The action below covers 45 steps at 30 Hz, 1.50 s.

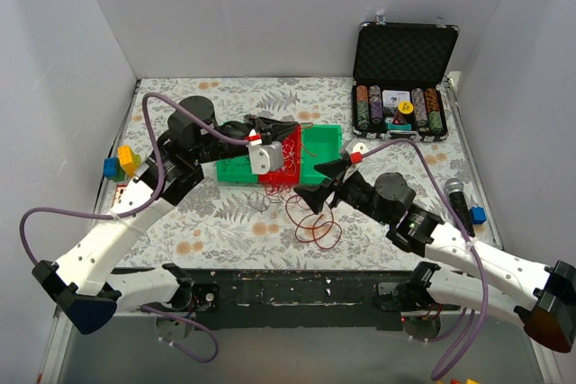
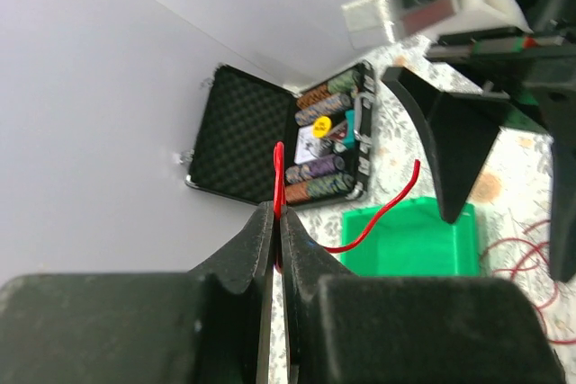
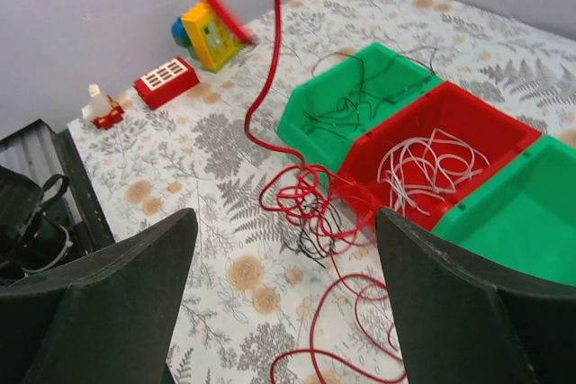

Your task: Untangle the cables

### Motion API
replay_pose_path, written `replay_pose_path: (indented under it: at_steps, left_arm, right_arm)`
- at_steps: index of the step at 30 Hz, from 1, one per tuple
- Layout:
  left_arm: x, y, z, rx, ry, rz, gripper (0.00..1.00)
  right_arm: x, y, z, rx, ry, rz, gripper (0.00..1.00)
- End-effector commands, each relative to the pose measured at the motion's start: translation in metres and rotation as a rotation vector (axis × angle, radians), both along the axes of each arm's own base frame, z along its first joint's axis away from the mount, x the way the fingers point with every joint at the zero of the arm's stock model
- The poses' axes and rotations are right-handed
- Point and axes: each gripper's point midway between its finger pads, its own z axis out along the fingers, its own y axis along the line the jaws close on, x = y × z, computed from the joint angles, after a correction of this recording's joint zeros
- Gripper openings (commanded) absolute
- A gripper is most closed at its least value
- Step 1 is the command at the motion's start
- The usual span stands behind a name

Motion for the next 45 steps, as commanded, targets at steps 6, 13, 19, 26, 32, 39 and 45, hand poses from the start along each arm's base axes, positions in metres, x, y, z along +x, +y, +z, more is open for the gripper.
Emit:
replay_pose_path:
  at_steps: [6, 13, 19, 26, 32, 39, 45]
  left_arm:
    - [-0.019, 0.002, 0.070, -0.132, -0.100, -0.057, 0.00]
    - [-0.040, 0.004, 0.090, -0.168, -0.113, -0.131, 0.00]
    - [-0.042, 0.003, 0.127, -0.242, -0.181, -0.137, 0.00]
    - [-0.048, 0.016, 0.196, -0.409, -0.394, -0.108, 0.00]
    - [-0.044, 0.026, 0.240, -0.512, -0.577, -0.046, 0.00]
    - [-0.049, 0.038, 0.285, -0.623, -0.752, 0.001, 0.00]
    - [-0.051, 0.045, 0.313, -0.694, -0.866, 0.040, 0.00]
  right_arm:
    - [0.010, 0.034, 0.043, 0.111, -0.162, 0.079, 0.90]
    - [0.042, 0.035, 0.035, 0.058, -0.182, -0.057, 0.86]
    - [0.029, 0.047, -0.052, -0.119, -0.006, 0.047, 0.72]
    - [0.007, -0.006, -0.145, -0.213, 0.182, -0.075, 0.66]
    - [-0.007, -0.029, -0.174, -0.247, 0.253, -0.111, 0.67]
    - [-0.009, -0.040, -0.186, -0.280, 0.278, -0.144, 0.71]
    - [-0.006, -0.041, -0.179, -0.288, 0.265, -0.156, 0.78]
